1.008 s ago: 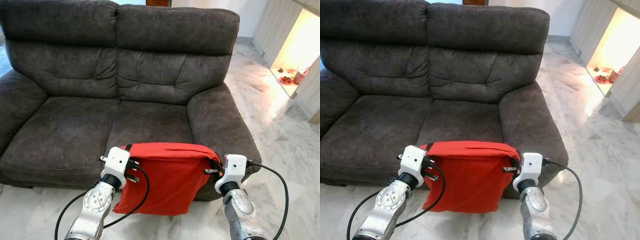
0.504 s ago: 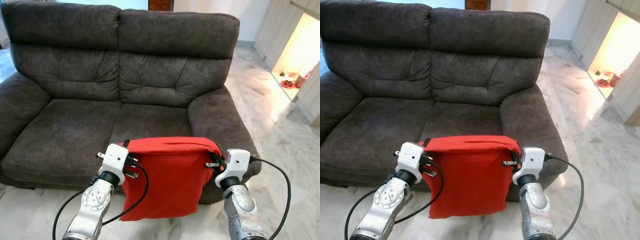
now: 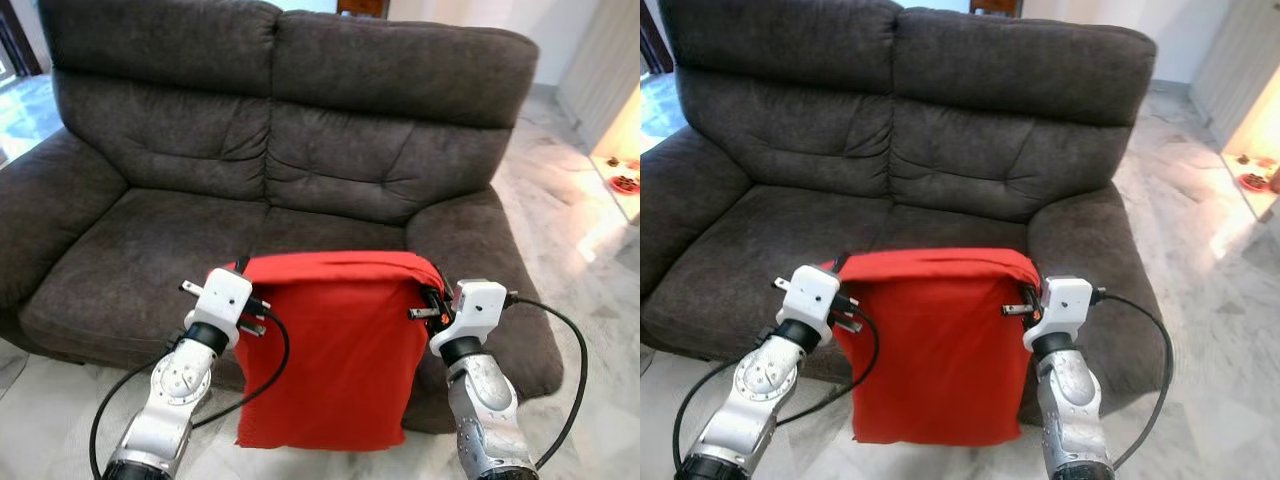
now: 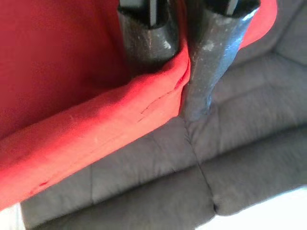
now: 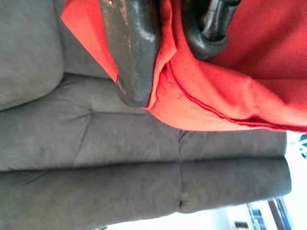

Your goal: Move the pillow to the sofa from floor

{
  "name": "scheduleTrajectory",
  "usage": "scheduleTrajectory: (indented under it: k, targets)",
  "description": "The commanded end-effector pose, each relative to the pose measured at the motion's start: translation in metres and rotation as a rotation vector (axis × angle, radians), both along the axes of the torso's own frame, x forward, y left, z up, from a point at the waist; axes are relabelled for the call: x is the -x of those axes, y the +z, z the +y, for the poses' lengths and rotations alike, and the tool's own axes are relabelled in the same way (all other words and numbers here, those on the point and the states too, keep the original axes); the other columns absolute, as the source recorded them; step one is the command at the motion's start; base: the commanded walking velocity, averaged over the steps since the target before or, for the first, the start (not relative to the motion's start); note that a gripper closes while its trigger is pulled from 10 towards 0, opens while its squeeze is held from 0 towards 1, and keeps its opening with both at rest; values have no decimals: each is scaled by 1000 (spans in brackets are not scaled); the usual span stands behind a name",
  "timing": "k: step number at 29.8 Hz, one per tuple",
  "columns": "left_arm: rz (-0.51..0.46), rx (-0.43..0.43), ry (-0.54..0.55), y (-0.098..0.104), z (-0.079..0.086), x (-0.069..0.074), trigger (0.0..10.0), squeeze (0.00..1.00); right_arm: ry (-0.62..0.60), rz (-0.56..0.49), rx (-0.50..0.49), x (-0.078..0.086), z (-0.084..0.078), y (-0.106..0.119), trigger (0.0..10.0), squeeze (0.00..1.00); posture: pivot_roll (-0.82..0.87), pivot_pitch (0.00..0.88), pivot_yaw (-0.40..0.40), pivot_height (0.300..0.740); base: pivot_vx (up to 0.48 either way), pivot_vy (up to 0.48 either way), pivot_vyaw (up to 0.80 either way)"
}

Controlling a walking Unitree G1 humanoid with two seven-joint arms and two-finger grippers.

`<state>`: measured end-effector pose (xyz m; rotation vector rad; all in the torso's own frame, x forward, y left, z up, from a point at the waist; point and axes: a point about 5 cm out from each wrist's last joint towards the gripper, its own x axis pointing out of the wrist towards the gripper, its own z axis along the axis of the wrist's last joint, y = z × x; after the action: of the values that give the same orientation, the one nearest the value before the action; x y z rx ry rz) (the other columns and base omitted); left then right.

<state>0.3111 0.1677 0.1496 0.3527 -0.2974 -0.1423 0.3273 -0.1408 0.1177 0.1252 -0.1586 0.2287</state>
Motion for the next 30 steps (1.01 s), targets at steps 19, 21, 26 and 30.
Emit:
scheduleTrajectory:
  k: [19, 21, 26, 30]
  targets:
    - [-159, 61, 101, 39, 15, -1, 10000, 0, -88, -92, -42, 0, -22, 31, 10000, 0, 88, 86, -46, 740, 402, 0, -309]
    - [-174, 57, 109, 44, 18, -1, 10000, 0, -53, -141, -42, -1, -17, 42, 10000, 0, 90, 87, -47, 740, 412, 0, 0]
    - [-194, 59, 127, 50, 22, -1, 10000, 0, 88, -295, -28, 5, 6, 75, 10000, 0, 86, 89, -46, 740, 415, 0, 0]
    - [-203, 63, 131, 53, 22, -2, 10000, 0, 232, -377, -2, 11, 28, 99, 10000, 0, 88, 88, -47, 740, 417, 0, 0]
